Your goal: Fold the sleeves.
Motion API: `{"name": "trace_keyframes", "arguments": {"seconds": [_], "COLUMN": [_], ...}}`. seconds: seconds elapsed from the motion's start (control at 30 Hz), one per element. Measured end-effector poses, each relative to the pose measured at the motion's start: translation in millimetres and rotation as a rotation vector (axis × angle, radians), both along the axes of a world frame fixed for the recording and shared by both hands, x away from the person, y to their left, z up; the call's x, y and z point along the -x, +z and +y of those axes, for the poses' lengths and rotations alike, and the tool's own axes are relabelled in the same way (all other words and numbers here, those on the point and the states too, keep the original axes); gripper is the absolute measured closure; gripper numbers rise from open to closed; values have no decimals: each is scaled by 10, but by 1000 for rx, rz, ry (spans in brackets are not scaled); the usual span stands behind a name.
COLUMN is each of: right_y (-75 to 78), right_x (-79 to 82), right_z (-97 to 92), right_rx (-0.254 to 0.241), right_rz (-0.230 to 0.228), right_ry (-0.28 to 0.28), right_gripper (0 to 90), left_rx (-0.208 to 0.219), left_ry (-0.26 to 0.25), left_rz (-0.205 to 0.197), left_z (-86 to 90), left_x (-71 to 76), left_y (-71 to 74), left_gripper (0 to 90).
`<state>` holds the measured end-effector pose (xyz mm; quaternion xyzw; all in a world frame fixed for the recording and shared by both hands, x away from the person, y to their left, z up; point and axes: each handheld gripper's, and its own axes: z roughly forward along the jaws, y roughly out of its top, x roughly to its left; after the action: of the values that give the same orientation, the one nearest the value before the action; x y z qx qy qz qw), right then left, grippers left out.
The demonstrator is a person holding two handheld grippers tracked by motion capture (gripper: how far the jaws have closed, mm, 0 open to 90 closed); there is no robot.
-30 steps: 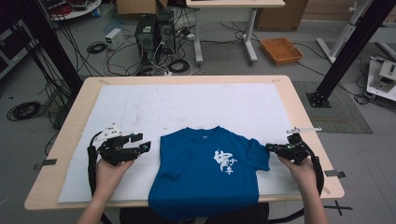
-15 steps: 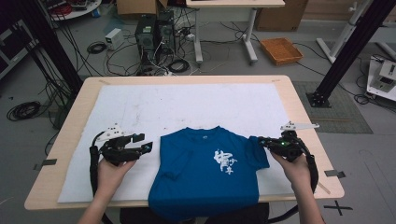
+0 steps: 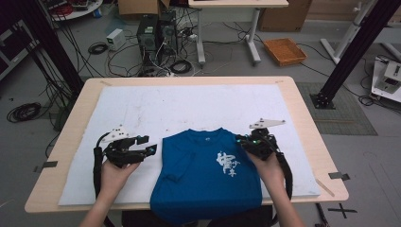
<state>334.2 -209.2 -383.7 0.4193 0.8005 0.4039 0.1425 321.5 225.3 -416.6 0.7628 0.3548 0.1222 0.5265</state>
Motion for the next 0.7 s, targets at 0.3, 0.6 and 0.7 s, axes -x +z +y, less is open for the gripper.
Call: {"name": "trace_keyframes", "arguments": {"seconds": [0.3, 0.6, 0.7], "right_y": [-20, -285, -354], "right_x": [-39, 267, 317], "right_z": [170, -994, -1061], "right_rx": [40, -155, -205], "right_rz": [-14, 64, 108], "right_ry": [38, -194, -202], "right_gripper": [803, 642, 635], "left_rx": [-10, -13, -16], "left_ry": [-10, -10, -14], "left_rz": [5, 13, 11], "left_z": [-25, -46, -70], "left_x": [-1, -13, -17], "left_y": [-12, -19, -12], "left_gripper": [430, 430, 430]}}
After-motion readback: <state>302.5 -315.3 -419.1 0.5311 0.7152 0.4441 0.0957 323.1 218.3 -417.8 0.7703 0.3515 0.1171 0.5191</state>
